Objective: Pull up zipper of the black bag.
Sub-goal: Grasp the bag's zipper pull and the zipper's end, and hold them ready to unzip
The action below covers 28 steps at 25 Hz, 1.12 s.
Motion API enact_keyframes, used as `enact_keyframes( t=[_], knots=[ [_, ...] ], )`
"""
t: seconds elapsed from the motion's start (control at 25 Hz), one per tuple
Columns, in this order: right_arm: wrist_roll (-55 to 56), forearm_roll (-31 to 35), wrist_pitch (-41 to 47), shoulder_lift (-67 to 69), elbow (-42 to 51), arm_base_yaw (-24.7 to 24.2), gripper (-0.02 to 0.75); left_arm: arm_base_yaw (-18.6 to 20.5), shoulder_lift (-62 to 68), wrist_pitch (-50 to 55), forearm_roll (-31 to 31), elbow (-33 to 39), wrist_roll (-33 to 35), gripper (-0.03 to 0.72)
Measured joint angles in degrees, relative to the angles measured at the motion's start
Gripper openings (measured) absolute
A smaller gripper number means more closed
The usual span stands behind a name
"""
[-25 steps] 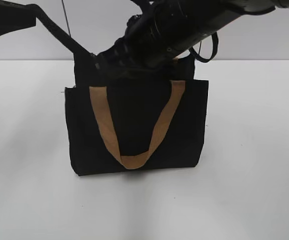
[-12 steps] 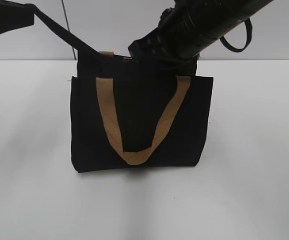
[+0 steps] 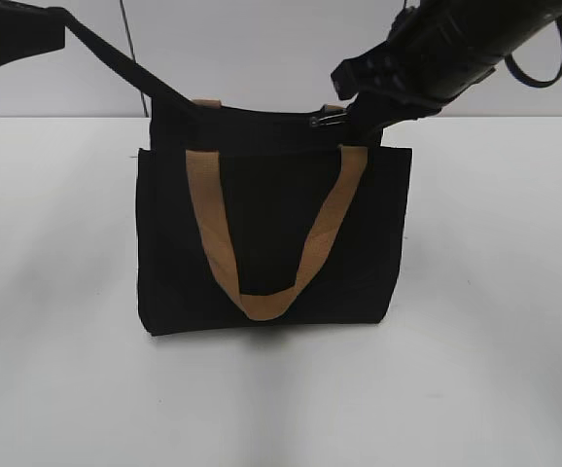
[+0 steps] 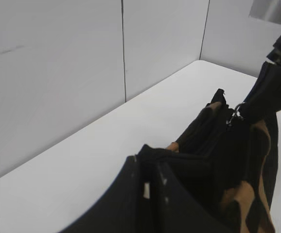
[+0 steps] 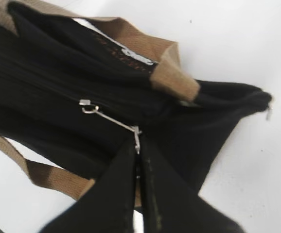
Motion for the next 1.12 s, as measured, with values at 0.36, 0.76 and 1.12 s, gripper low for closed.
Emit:
enact_keyframes(
  t=[0.36,0.76,1.12],
  knots=[
    [0.8,-0.8,3.2,-1.6,0.0,-3.5,-0.001,0.0,0.0,0.1,0.0,0.0,0.0,0.020],
    [0.7,-0.8,3.1,-2.1,0.0,-3.6,0.050,0.1,0.0,0.7,3.5,0.0,-0.9,0.022],
    [-1.7,-1.8,3.1,-5.8,0.0,-3.9,0.440,0.3,-0.5,6.8,6.7,-0.1,-7.2,0.342]
  ],
)
